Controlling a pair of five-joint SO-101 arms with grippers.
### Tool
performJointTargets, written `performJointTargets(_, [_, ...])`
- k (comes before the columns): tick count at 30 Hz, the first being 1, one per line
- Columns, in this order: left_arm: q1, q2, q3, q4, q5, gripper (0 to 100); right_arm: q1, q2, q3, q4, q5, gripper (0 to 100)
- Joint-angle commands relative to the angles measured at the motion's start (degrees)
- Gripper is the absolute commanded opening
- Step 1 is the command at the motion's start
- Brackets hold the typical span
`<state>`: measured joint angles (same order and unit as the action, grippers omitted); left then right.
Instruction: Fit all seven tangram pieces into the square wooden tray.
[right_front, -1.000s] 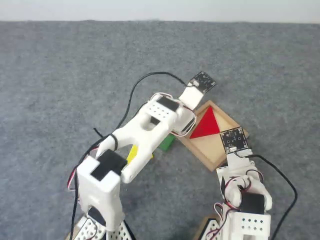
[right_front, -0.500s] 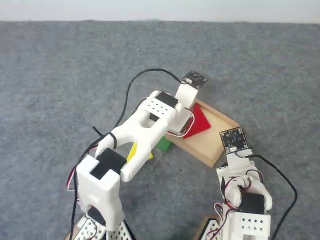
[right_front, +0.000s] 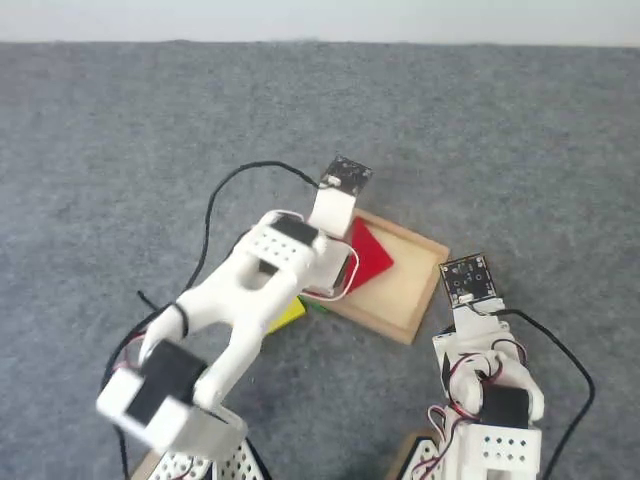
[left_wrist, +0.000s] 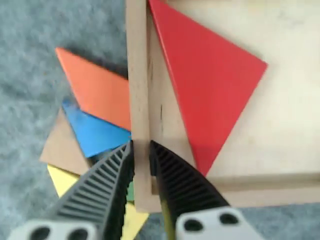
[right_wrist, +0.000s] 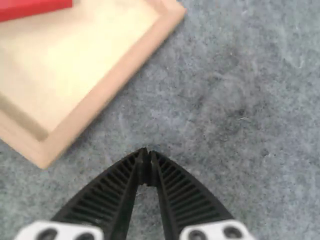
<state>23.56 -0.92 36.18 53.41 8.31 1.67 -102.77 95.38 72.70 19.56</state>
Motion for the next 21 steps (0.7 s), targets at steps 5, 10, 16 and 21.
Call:
performJointTargets(5, [3.3,-13.5,4.1,-7.9,0.0,15,-0.4,-1.3,1.1,0.7,-0.1,0.8])
performJointTargets(10, [6.2,-14.1,7.0,-11.9,-2.7,17,-0.4,-1.3,1.1,0.7,-0.1,0.8])
performJointTargets(16, [9.4,-7.7,8.1,-18.0,-7.1,17,-0.4,-1.3,1.1,0.7,-0.1,0.8])
performJointTargets(21, [8.3,1.7,2.7,-18.4,-8.1,17,-0.4,-1.3,1.1,0.7,-0.1,0.8])
